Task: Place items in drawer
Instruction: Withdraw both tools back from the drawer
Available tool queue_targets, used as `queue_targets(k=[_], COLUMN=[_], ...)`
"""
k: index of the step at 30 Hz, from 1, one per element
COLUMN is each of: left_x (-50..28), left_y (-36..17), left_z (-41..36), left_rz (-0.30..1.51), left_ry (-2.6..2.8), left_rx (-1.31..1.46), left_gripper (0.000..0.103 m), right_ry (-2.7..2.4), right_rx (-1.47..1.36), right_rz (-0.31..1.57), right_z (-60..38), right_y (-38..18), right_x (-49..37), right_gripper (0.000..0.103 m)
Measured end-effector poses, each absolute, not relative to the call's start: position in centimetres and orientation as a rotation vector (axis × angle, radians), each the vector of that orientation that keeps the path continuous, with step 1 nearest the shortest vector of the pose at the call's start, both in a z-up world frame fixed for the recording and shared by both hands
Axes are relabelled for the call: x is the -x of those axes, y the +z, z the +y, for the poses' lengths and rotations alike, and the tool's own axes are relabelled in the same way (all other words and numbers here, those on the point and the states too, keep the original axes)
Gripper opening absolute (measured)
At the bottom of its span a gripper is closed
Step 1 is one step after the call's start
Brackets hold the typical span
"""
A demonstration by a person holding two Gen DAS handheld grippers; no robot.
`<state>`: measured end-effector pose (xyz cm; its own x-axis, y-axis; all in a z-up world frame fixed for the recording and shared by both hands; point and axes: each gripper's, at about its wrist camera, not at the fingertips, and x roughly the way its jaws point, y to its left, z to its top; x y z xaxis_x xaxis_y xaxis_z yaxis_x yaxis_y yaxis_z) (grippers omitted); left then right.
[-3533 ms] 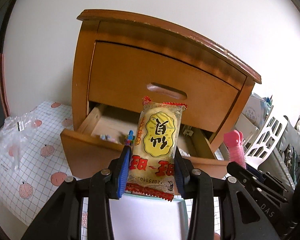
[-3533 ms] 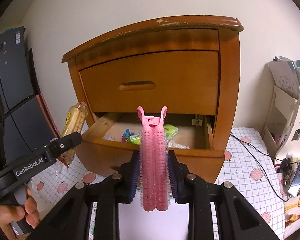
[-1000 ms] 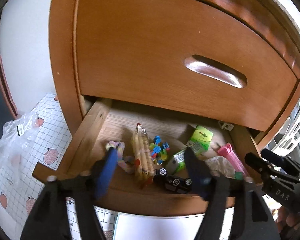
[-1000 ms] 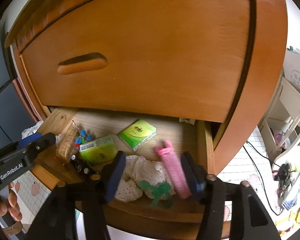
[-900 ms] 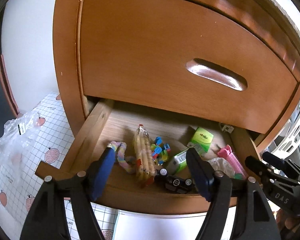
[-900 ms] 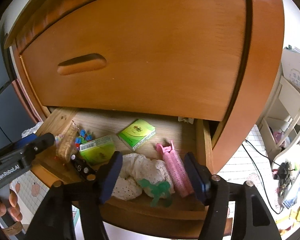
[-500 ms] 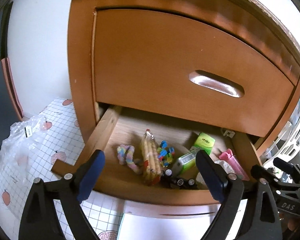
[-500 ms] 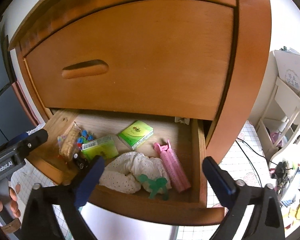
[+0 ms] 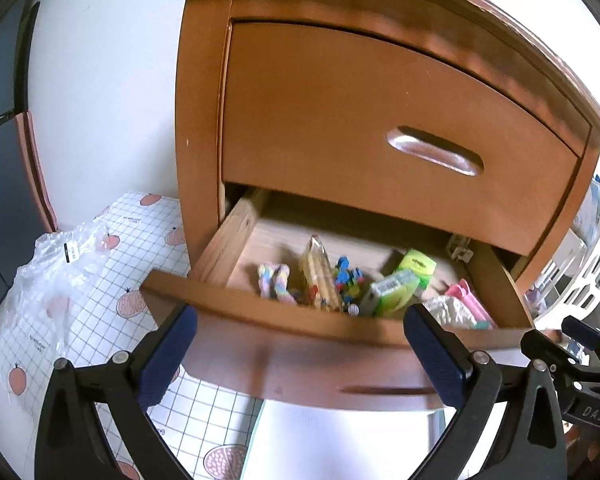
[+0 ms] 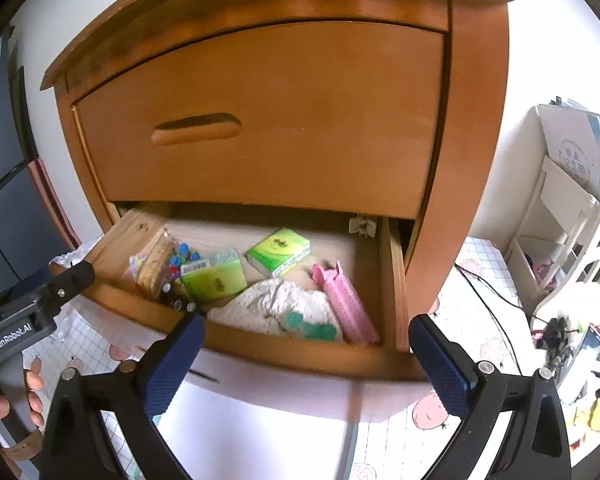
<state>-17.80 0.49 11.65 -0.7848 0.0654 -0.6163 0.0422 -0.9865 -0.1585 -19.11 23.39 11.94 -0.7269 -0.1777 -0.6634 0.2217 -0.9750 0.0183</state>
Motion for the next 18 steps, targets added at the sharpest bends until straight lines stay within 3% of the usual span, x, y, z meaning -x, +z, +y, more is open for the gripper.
queue_targets(k=[18], left_x=[17.3], left_y=[9.6], left_z=[0.7], left_rz=[-0.259], left_ry=[2.901], left_rx=[1.094], left_gripper=[0.103], right_ry=[-2.732], right_rx=[-1.055], right_rz=[0.106], right_z=[22.9], right_y=[10.5], right_x=[16.3], right_gripper=[0.103])
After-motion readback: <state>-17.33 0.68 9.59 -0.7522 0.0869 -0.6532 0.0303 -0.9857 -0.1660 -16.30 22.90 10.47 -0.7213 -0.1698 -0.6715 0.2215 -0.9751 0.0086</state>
